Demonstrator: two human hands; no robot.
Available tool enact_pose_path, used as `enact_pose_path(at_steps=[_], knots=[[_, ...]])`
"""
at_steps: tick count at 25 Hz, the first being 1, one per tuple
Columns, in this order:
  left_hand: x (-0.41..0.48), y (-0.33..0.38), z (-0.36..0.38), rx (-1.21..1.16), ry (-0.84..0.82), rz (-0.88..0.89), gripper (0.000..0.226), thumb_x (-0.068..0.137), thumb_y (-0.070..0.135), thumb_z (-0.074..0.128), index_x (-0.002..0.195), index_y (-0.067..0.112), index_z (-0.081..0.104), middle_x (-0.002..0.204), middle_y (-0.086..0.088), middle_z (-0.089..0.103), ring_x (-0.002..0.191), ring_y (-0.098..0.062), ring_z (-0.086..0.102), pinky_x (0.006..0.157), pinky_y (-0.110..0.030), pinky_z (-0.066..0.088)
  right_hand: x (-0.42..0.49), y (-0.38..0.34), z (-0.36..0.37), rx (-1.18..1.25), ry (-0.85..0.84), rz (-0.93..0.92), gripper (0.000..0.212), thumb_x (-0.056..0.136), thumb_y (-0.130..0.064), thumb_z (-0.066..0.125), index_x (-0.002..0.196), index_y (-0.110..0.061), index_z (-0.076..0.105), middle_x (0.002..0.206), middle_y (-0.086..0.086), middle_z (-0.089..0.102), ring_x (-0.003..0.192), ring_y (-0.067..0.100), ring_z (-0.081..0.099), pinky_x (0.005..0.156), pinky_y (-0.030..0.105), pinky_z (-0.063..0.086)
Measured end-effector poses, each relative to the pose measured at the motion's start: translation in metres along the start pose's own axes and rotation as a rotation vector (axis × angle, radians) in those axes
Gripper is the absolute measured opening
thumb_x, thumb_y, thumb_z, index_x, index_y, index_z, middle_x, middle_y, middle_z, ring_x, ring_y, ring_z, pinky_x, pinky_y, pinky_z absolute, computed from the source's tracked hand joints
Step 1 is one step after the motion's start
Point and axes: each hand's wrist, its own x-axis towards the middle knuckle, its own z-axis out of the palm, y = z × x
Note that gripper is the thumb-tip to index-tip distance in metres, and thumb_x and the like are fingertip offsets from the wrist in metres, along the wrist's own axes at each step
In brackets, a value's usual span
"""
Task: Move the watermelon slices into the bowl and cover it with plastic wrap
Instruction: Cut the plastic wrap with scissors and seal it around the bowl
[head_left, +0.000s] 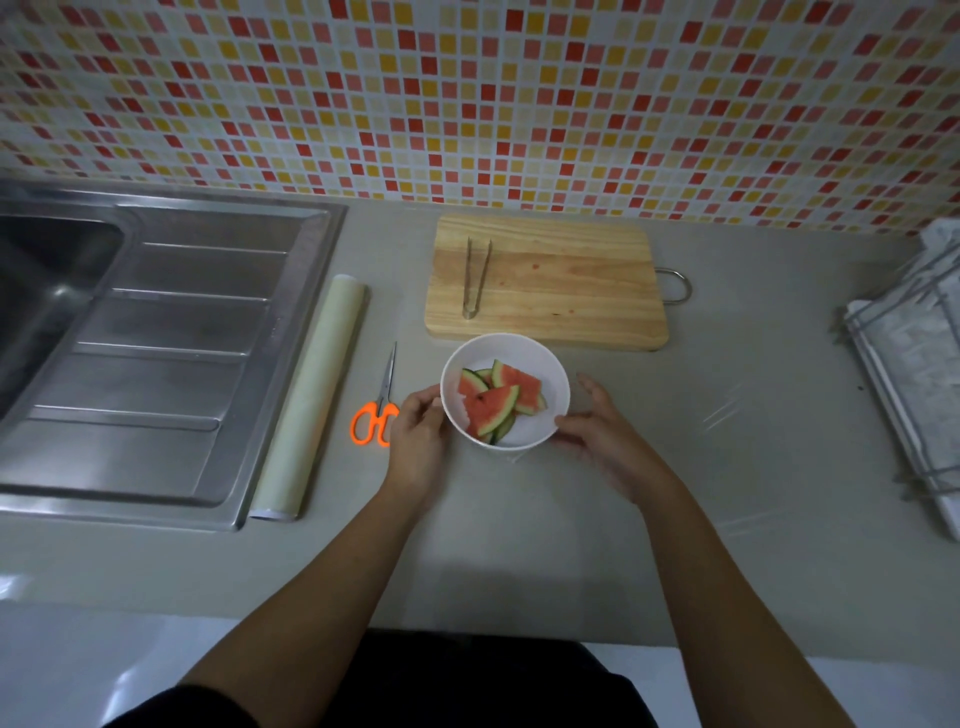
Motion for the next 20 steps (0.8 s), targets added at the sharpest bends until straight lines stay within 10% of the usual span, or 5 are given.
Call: enact_pose_path(at_steps=[7,13,20], knots=[[0.006,0.000,0.002,0.244,0.128,0.028,0.016,0.089,0.012,0.055,0.088,0.014,0.071,0.090,-0.003,0.072,0.091,-0.023,0.066,0.082,-0.034,0.052,-0.018,0.000,-0.002,0.043,-0.075,0.008,0.040,0.085,0.003,0.059,0.118,-0.013,0.042,0.127,0.010,0.051,0.091,0.012,0.063,0.064,0.018,0.055],[-0.002,0.013,0.003,0.204,-0.034,-0.020,0.036,0.083,0.006,0.045,0.087,0.018,0.079,0.097,0.002,0.076,0.102,-0.016,0.067,0.091,-0.030,0.051,-0.017,0.021,0.004,-0.658,0.120,-0.275,0.100,0.044,-0.025,0.094,0.124,-0.011,0.034,0.129,0.006,0.051,0.113,0.020,0.054,0.092,0.033,0.046],[-0.003,0.016,0.001,0.310,0.014,-0.074,0.026,0.080,0.016,0.052,0.084,0.008,0.076,0.095,-0.005,0.075,0.094,-0.019,0.064,0.096,-0.047,0.049,-0.008,0.038,0.029,-0.742,0.413,-0.415,0.114,0.037,-0.049,0.089,0.133,-0.014,0.039,0.133,0.004,0.050,0.127,0.023,0.043,0.100,0.034,0.030]])
